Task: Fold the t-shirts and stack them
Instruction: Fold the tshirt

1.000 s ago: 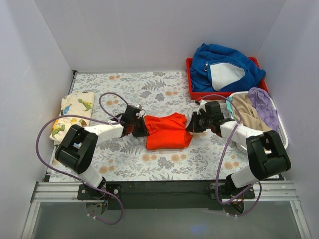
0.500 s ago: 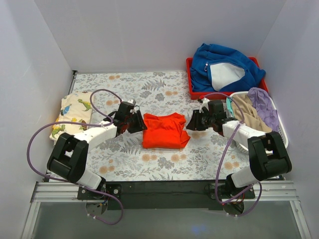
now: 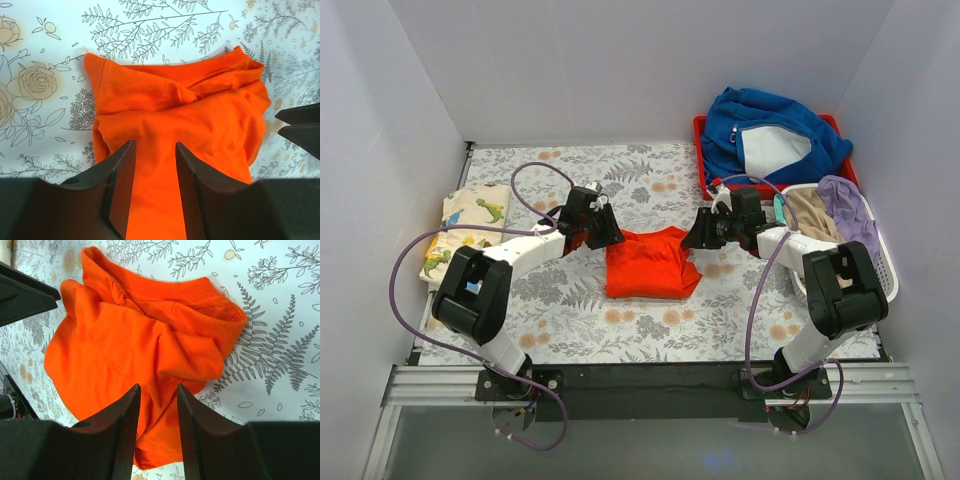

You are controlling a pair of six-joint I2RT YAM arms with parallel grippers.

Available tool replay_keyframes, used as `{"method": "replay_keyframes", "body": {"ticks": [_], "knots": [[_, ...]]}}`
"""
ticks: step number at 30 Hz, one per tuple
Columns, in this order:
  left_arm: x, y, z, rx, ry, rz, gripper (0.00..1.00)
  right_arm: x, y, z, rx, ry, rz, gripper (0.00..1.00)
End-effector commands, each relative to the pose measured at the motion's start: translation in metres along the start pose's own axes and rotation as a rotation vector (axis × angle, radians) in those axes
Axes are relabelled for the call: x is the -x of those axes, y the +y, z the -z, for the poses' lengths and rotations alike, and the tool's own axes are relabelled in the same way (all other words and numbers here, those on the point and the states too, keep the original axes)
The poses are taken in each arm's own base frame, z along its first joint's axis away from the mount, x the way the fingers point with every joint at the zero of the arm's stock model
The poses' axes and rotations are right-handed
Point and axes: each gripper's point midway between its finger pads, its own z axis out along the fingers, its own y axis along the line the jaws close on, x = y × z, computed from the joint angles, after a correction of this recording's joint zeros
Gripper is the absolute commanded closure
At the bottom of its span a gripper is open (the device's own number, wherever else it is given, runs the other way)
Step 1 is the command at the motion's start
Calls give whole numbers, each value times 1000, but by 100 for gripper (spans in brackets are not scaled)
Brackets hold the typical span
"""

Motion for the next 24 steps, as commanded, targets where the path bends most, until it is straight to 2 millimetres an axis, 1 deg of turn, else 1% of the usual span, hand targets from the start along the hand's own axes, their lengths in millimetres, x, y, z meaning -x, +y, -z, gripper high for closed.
{"method": "replay_keyframes", "body": {"ticks": [1, 5, 7, 12, 16, 22, 24], "knots": [[10, -11, -6, -36, -5, -17, 64, 18, 12, -5, 62, -24, -1, 58], [12, -10, -11, -32, -3, -15, 64, 19, 10, -5, 47, -29, -12, 57], [11, -9, -12, -26, -1, -18, 64, 19, 10, -5, 40, -32, -21, 55], [10, -10, -15, -31, 8, -21, 64, 15, 7, -10, 49, -8, -40, 54], [14, -12, -17, -35, 9, -27, 64, 13, 2, -15, 32, 1, -60, 53], [12, -13, -19, -38, 22, -24, 64, 11, -8, -21, -10, 12, -92, 52], [9, -12, -21, -38, 32, -16, 59, 12, -9, -22, -9, 12, -94, 52]]}}
